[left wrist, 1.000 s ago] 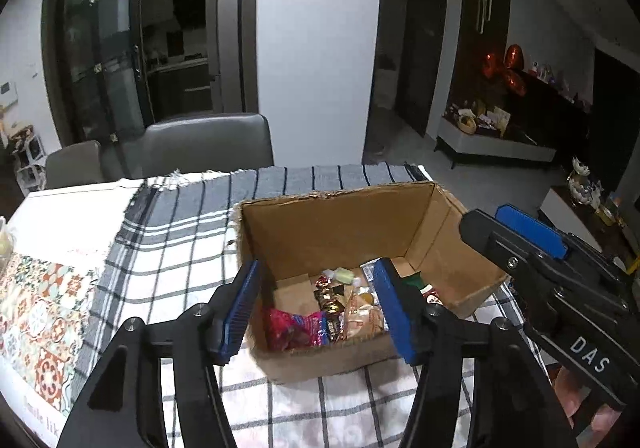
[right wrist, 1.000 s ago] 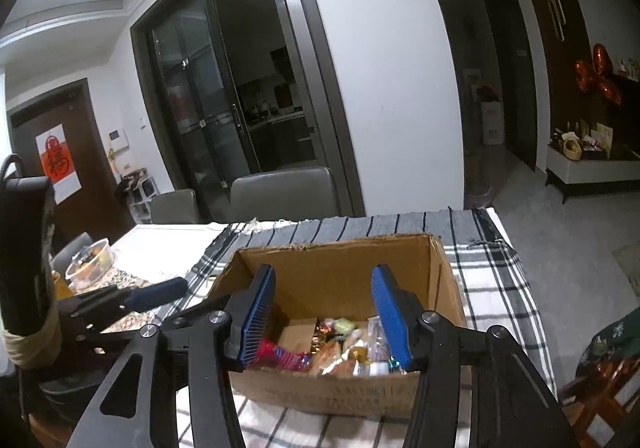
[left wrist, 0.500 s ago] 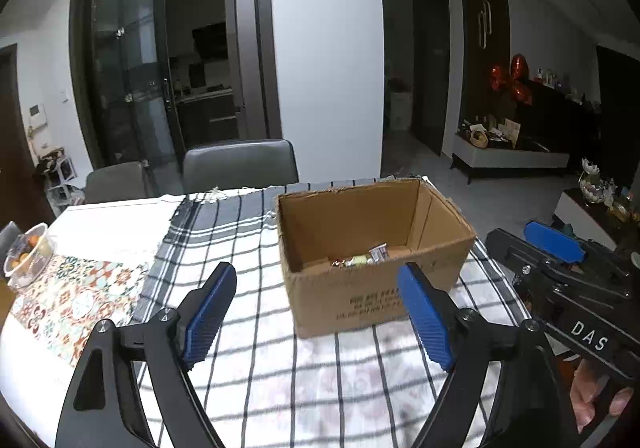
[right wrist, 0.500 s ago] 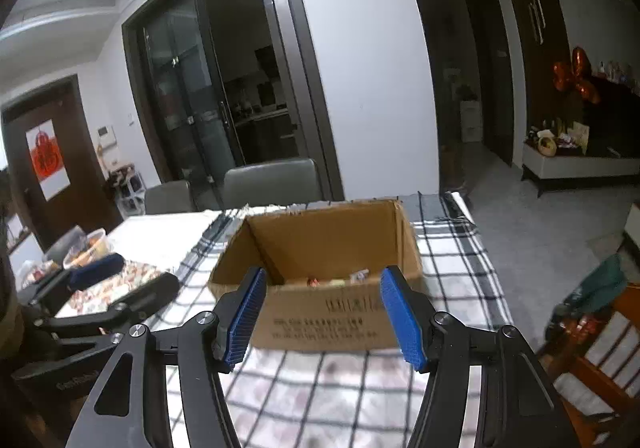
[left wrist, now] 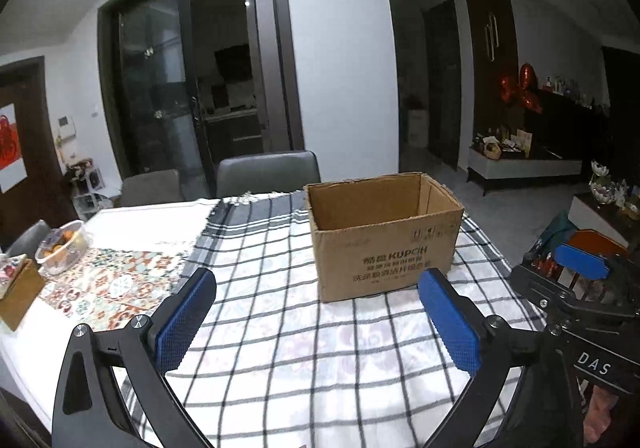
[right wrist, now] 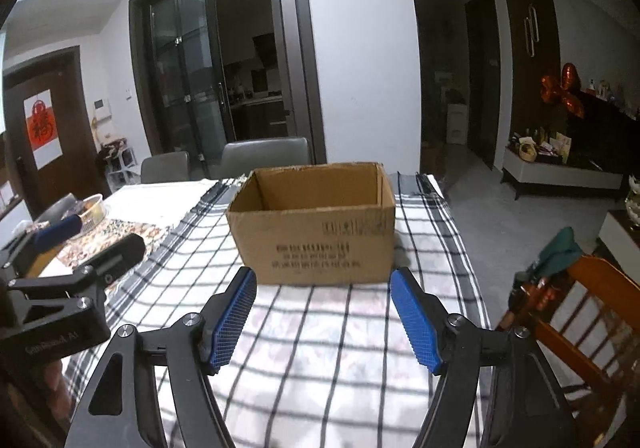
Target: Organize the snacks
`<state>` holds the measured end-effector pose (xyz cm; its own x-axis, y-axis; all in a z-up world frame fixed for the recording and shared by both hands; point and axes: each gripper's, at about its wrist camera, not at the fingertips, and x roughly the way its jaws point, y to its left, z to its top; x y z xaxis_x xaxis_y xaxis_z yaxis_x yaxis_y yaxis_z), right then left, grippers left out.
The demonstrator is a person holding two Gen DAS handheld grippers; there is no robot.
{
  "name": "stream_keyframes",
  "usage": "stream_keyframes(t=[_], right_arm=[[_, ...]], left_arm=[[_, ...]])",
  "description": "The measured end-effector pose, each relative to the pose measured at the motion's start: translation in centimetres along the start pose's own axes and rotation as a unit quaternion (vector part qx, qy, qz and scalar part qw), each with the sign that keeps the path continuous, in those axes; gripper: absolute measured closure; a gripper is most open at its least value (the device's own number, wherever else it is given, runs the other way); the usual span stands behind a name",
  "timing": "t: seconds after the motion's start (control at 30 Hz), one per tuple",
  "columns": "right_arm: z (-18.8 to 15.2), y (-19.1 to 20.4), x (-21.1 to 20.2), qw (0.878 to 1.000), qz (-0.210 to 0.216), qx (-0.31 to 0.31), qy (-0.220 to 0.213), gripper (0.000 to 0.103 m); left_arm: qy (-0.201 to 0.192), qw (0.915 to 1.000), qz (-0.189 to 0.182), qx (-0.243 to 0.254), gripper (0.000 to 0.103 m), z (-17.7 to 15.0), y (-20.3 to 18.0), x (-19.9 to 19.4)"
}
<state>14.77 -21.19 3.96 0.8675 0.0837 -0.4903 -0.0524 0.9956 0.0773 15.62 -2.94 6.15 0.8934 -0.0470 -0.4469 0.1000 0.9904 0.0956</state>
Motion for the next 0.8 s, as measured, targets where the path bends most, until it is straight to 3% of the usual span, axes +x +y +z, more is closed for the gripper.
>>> stream_keyframes(t=[0.23,0.8], right_arm=[[-2.2,0.1,-2.4,1.0,-0.014,0.011,0.002,0.033],[-3.4,0.9,-6.8,0.999,-0.019,-0.001,-0.026,0.032]], left_arm=[[-0.018,0.9991,0.037,0.01,0.0,-2.1,0.1,-3.1],[-0.022,0.9996,0.016,-0.007,0.0,-4.3,0.3,-6.8]])
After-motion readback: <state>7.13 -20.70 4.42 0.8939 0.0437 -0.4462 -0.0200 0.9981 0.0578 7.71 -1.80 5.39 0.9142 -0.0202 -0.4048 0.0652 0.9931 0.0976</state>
